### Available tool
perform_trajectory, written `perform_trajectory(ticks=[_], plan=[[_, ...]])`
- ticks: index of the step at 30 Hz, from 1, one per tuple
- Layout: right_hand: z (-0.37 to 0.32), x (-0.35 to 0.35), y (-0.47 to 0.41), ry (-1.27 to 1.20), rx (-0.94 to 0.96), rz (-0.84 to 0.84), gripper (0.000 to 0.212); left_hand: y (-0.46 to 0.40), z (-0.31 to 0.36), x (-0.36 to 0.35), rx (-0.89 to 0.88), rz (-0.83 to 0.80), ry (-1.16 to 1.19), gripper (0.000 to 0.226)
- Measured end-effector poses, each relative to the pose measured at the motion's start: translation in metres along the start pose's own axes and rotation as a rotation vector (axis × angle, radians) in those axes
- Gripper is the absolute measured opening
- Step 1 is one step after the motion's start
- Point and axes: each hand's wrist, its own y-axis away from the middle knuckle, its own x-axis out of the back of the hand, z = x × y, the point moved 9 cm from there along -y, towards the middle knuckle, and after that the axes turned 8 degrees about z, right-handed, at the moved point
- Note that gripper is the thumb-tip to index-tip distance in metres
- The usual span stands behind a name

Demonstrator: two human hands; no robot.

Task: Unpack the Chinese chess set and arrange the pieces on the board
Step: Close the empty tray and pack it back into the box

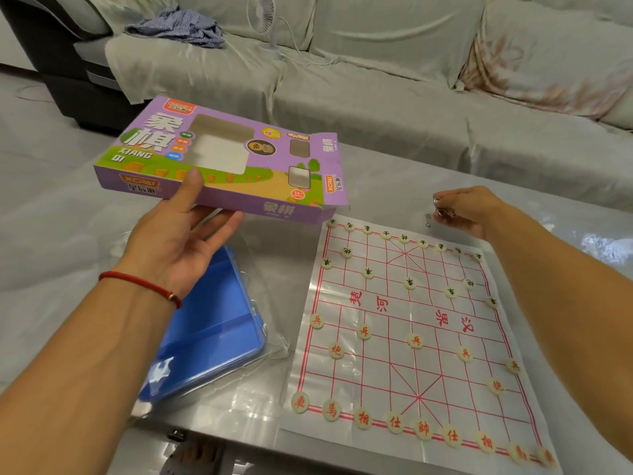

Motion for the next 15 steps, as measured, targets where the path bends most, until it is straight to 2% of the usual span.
perform_trajectory(ticks=[3,6,10,15], plan=[[-0.002,0.002,-0.005,0.294,0.131,0.141,0.011,0.003,0.001,0.003,0.001,0.004,-0.003,0.029],[-0.006,-0.008,-0.007,0.515,0.232,0.219,0.017,0.001,0.002,0.007,-0.007,0.017,-0.013,0.026],[-0.004,-0.022,-0.009,0.632,0.229,0.230,0.028,-0.005,0.006,0.010,-0.015,0.032,-0.022,0.023],[-0.013,-0.018,-0.016,0.806,0.181,0.241,0.056,-0.010,0.011,0.013,-0.015,0.056,-0.004,0.020]])
